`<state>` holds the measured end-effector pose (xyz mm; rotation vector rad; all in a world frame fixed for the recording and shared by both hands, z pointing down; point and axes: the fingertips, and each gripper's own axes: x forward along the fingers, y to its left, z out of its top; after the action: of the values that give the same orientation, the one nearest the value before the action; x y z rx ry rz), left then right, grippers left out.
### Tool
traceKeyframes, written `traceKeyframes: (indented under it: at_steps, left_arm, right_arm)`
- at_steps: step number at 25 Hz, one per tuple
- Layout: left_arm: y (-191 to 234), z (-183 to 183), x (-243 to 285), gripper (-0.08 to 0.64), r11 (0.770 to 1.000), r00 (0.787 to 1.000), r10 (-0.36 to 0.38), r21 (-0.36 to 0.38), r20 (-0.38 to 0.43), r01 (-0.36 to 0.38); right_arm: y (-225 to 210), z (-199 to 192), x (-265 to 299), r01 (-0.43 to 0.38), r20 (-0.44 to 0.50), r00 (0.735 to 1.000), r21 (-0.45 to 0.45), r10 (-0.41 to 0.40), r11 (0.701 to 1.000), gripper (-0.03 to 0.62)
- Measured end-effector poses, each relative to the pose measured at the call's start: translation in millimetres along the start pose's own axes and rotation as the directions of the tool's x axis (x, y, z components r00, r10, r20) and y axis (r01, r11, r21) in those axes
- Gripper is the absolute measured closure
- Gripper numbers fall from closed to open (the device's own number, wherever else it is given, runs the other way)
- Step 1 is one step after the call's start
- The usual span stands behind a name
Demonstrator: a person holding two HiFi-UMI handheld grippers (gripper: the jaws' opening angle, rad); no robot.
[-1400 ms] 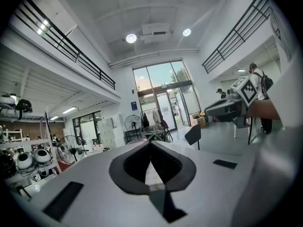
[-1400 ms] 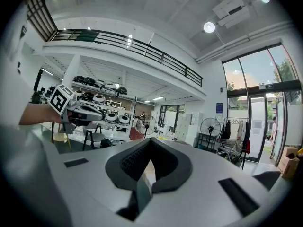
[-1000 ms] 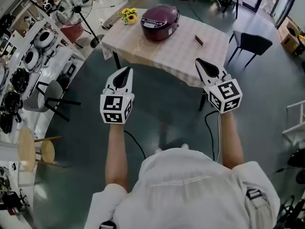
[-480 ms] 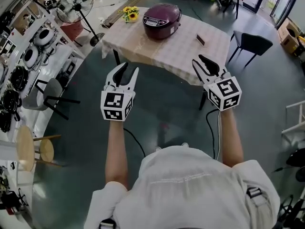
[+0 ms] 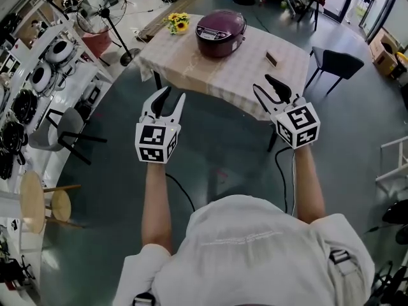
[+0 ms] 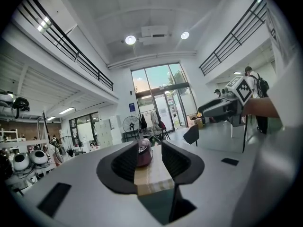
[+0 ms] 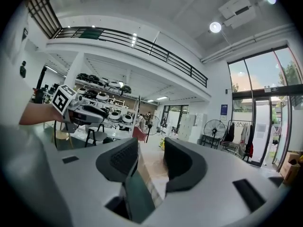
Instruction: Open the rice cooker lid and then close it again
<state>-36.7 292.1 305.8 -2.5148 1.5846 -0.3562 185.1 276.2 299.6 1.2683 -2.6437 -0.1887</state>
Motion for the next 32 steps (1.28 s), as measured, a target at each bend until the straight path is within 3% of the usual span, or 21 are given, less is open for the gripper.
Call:
traceKeyframes:
  at_steps: [11, 20, 25, 32]
  left_arm:
    - [43, -21, -22, 0.393, 1.0, 1.0, -0.016, 0.006, -0.017, 0.016]
    - [69, -43, -14, 0.393, 0.999, 0.999, -0.021, -0.035, -0.042, 0.019]
    - [83, -54, 13, 0.393, 0.999, 0.998, -0.022, -0.042, -0.065, 0.02]
    - [122, -65, 98, 0.393, 0.999, 0.996, 0.003, -0.04, -0.092, -0.007]
  right_arm:
    - [34, 6, 19, 0.047, -0.007, 0.999, 0.005, -0.047, 0.999, 0.4]
    - [39, 6, 48, 0.054, -0.02, 0.998, 0.004, -0.054, 0.999, 0.4]
    - [8, 4, 74, 0.111, 0.024, 0.993, 0.024, -0.111, 0.994, 0.431]
    - [-59, -17, 155, 0.08, 0.009, 0.997, 0.048, -0.08, 0.996, 0.407]
